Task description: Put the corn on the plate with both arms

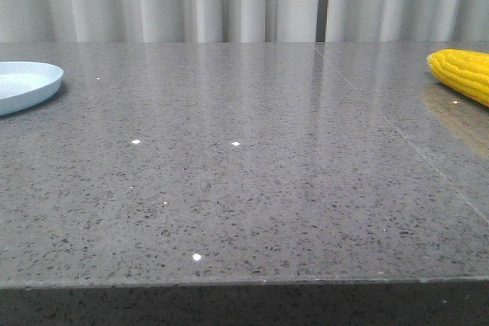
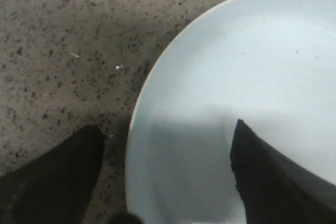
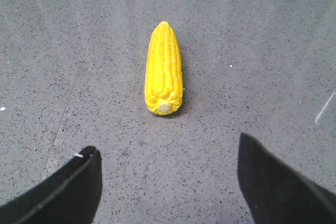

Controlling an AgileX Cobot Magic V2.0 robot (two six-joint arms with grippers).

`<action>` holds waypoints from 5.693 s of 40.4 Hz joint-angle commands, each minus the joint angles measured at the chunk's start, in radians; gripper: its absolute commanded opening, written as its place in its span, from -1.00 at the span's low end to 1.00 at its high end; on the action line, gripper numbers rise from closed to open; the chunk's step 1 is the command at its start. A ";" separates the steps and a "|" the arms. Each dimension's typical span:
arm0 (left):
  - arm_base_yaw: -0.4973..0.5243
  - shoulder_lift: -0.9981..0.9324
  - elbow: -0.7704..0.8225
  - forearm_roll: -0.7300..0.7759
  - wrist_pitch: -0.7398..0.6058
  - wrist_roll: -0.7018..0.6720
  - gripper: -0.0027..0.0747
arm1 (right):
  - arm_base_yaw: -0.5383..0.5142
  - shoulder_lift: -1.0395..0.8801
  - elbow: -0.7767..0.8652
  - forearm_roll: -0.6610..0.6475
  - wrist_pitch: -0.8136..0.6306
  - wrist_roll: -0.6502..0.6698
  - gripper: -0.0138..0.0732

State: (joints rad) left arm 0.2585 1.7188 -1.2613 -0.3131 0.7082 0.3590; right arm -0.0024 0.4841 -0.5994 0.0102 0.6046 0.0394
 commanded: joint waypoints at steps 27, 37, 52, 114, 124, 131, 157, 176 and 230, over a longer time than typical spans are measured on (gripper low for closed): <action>-0.037 -0.065 -0.047 -0.086 -0.008 0.003 -0.98 | -0.005 0.012 -0.033 -0.003 -0.067 -0.010 0.61; -0.215 -0.137 -0.047 -0.102 -0.006 0.003 -0.98 | -0.005 0.012 -0.033 -0.003 -0.067 -0.010 0.61; -0.510 -0.108 -0.047 -0.199 -0.073 0.003 -0.98 | -0.005 0.012 -0.033 -0.003 -0.067 -0.010 0.61; -0.938 -0.806 0.279 0.074 -0.086 0.008 0.35 | -0.005 0.012 -0.033 -0.003 -0.074 -0.010 0.61; -0.938 -0.966 0.398 0.074 -0.086 0.008 0.35 | -0.005 0.028 -0.037 -0.002 -0.071 -0.010 0.61; -0.938 -0.993 0.413 0.074 -0.084 0.008 0.35 | -0.005 0.127 -0.092 -0.002 0.006 -0.010 0.72; -0.938 -0.991 0.413 0.074 -0.089 0.008 0.35 | -0.005 0.813 -0.578 0.010 0.212 -0.010 0.82; -0.938 -0.991 0.413 0.074 -0.090 0.008 0.35 | -0.005 1.203 -0.844 0.010 0.254 -0.010 0.82; -0.938 -0.991 0.413 0.074 -0.090 0.008 0.35 | 0.528 1.149 -0.922 0.275 0.243 0.065 -0.09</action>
State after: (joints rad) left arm -0.6735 0.7289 -0.8226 -0.2266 0.6856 0.3698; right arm 0.4979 1.6463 -1.4890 0.2686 0.9526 0.0629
